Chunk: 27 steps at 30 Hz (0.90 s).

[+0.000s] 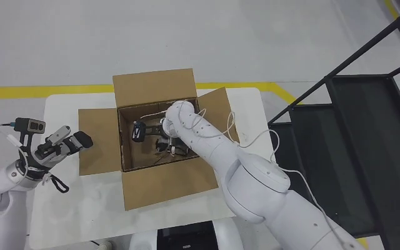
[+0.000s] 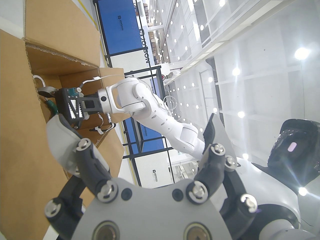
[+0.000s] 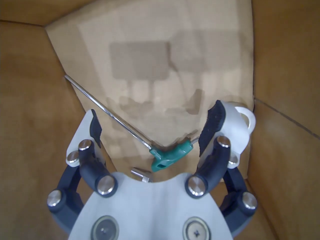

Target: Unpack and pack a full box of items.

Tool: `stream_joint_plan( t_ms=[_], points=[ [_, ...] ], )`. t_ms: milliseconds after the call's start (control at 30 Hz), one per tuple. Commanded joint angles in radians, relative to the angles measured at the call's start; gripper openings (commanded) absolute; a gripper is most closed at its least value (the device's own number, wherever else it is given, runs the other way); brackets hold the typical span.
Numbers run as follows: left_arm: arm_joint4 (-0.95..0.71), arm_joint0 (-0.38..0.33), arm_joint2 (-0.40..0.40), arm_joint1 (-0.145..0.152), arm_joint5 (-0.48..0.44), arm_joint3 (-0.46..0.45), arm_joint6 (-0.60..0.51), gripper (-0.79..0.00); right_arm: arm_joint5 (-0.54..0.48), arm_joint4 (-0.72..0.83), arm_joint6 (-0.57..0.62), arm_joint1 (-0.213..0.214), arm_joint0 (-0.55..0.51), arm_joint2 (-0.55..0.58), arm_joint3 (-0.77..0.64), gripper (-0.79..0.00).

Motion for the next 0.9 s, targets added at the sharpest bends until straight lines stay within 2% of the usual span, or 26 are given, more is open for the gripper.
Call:
stream_joint_plan(
  t_ms=[0, 233, 467, 867],
  points=[
    [-0.006, 0.003, -0.005, 0.000, 0.001, -0.002, 0.004, 0.000, -0.007, -0.001, -0.039, 0.009, 0.004, 0.003, 0.002, 0.000],
    [-0.049, 0.027, -0.034, 0.000, -0.009, -0.017, 0.029, 0.000, -0.086, 0.013, -0.138, 0.039, 0.007, 0.017, -0.009, 0.000],
    [-0.055, 0.069, -0.123, 0.006, 0.005, -0.081, 0.023, 0.000, -0.187, 0.024, -0.272, 0.084, -0.002, 0.037, -0.042, 0.000],
    [-0.055, 0.069, -0.123, 0.006, 0.005, -0.081, 0.023, 0.000, -0.192, 0.024, -0.279, 0.087, -0.003, 0.038, -0.044, 0.000]
  ],
)
